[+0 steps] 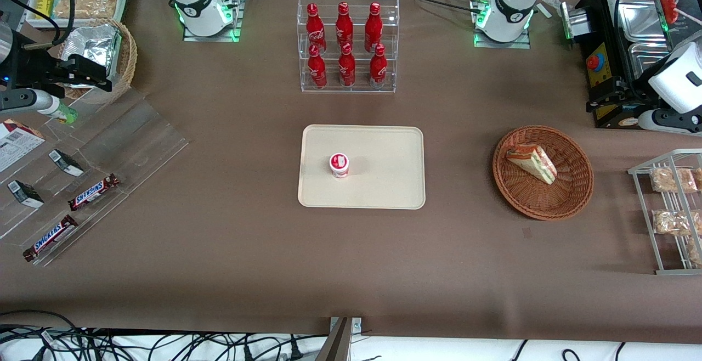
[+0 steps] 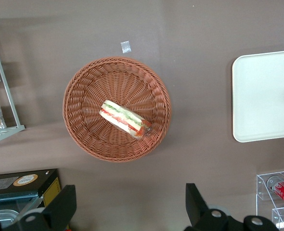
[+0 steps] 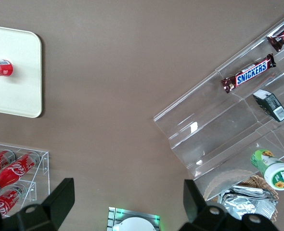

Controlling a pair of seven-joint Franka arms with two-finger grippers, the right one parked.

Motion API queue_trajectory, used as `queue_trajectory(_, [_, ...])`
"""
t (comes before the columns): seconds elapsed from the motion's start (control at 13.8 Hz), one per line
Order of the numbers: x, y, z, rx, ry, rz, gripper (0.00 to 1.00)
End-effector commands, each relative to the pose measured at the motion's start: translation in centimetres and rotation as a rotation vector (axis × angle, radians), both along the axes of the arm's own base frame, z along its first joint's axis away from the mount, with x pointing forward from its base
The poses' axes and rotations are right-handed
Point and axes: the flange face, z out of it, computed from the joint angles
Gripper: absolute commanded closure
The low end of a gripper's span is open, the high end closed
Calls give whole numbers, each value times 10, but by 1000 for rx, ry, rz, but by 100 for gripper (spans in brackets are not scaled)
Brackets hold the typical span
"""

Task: Place sandwich from basket to tray
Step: 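Move the left gripper over the basket and lower onto the wrapped sandwich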

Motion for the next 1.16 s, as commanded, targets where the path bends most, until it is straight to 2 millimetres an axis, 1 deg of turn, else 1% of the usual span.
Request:
queue_trajectory(0.0, [2,3,7,12,-21,-5,0])
queue_trajectory(0.22, [2,8,6,64,-20,12,0])
queue_trajectory(0.36, [2,11,-5,74,-4,79,0])
queue_trajectory(0.44, [2,15,-17,81,5,135,0])
queue_trajectory(0.8, [-6,7,-110,159,44,413,0])
queue_trajectory(0.95, [-9,7,-148,169,18,571,0])
queue_trajectory(1.09, [-16,4,-179,171,1,670,0])
